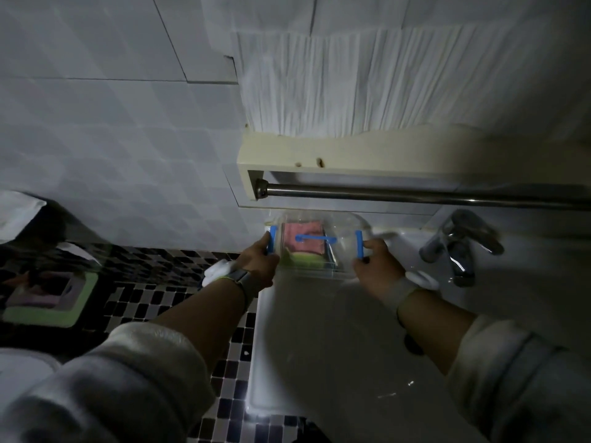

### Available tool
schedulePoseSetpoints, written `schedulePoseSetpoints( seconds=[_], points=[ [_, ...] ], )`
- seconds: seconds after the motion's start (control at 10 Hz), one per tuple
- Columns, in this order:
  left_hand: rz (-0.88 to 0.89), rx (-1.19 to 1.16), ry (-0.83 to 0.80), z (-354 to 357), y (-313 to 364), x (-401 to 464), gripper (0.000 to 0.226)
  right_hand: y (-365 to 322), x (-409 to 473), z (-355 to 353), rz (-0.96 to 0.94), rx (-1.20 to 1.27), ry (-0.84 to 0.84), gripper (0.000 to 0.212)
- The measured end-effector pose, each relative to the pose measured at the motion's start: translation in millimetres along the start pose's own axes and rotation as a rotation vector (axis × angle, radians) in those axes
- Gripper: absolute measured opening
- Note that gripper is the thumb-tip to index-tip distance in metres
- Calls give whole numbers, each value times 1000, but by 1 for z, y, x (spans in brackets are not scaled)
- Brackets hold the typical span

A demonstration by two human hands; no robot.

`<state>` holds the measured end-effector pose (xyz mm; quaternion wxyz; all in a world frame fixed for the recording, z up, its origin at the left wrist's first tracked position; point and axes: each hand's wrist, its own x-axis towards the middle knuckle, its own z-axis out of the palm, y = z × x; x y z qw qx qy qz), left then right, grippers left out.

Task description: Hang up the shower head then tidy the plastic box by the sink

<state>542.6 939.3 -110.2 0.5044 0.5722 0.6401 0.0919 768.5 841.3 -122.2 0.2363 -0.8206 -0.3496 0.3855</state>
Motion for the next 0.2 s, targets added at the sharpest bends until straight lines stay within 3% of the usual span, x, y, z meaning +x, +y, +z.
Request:
schedulePoseSetpoints(
  seconds=[0.1,0.2],
  points=[
    [143,230,96,5,12,-14,58,1,-10,-10,-57,-75,98,58],
    [205,330,167,6,20,-19,59,-3,-22,-24,-184,-189,246,53]
  ],
)
